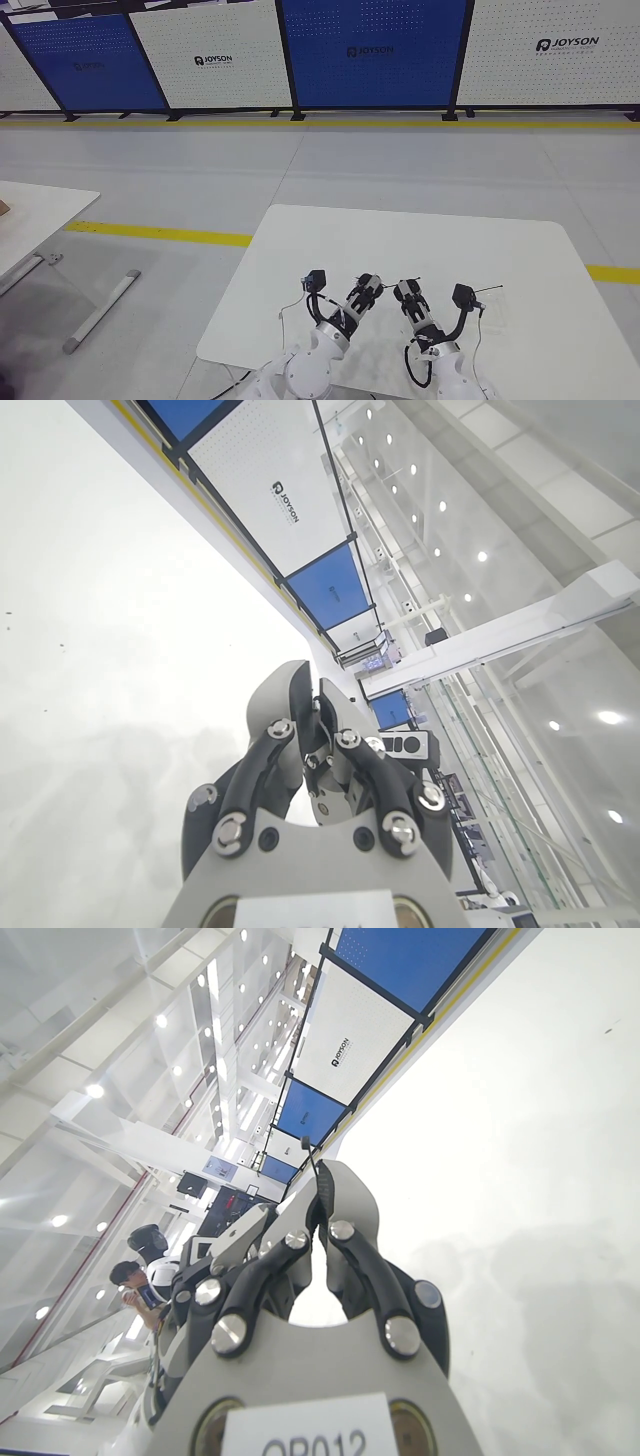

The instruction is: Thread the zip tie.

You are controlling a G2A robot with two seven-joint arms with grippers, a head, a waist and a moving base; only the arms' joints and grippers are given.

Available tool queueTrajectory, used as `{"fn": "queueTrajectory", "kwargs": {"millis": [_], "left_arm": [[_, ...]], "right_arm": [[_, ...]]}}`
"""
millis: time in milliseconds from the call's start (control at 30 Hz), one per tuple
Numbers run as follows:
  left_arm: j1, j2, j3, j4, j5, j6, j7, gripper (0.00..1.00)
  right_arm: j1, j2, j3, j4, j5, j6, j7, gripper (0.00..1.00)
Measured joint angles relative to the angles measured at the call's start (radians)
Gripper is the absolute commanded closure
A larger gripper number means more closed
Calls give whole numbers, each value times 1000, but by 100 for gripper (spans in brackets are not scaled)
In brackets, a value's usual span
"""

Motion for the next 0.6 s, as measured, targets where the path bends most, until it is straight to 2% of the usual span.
{"fn": "queueTrajectory", "kwargs": {"millis": [100, 167, 233, 300, 600], "left_arm": [[3, 1, -2, -2, 5, -2, 0, 76], [6, 1, -4, -4, 7, -5, 0, 89], [7, 1, -5, -4, 8, -9, 1, 91], [8, 1, -5, -3, 9, -11, 1, 100], [8, 1, -5, 0, 16, -17, -9, 100]], "right_arm": [[-2, 0, 1, -2, -1, 0, -1, 100], [-3, 0, 2, -3, -2, -1, -2, 100], [-4, -1, 3, -3, -2, -3, -4, 100], [-5, -1, 3, -3, -3, -5, -4, 100], [-7, -2, 2, -8, -10, -4, -5, 100]]}}
